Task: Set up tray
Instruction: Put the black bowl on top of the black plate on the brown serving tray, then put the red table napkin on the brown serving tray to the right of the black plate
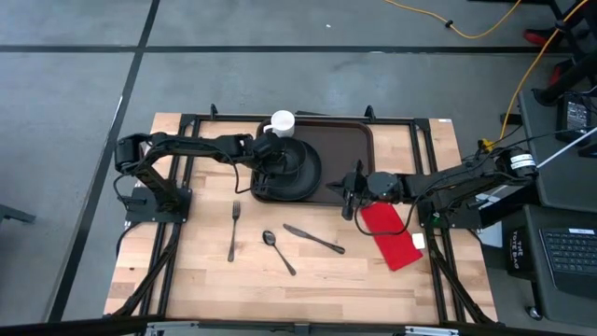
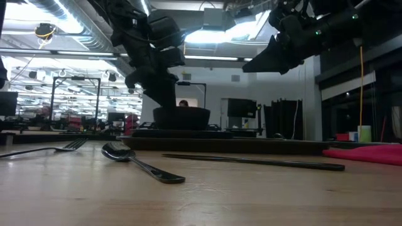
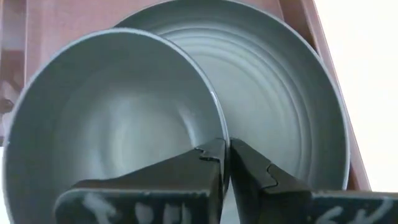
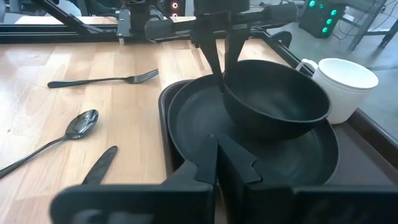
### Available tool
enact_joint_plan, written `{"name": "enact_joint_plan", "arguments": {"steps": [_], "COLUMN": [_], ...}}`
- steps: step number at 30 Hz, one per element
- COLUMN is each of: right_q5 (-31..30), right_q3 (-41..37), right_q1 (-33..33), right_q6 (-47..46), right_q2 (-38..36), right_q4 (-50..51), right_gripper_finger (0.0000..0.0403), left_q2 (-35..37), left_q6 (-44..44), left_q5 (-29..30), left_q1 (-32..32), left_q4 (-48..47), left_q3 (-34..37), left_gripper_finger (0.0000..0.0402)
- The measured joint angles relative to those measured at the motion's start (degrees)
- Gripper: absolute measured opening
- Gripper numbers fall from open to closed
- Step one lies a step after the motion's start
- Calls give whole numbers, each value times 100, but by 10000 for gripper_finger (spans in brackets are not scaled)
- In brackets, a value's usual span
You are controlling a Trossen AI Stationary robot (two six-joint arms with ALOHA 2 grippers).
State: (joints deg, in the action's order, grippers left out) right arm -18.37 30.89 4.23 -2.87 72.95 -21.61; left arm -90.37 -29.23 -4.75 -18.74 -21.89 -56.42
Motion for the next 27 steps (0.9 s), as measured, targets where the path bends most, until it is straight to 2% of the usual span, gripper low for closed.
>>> {"name": "enact_joint_plan", "arguments": {"steps": [17, 27], "right_q5": [-2, -2], "right_q3": [2, 2], "right_q1": [0, 0], "right_q6": [-7, 2], "right_q2": [2, 2], "right_q4": [2, 2], "right_gripper_finger": [25, 9], "left_q2": [4, 91], "left_q6": [-32, 105], "left_q5": [22, 125], "left_q1": [0, 188], "left_q4": [149, 46], "left_q3": [-15, -609], "left_gripper_finger": [55, 70]}}
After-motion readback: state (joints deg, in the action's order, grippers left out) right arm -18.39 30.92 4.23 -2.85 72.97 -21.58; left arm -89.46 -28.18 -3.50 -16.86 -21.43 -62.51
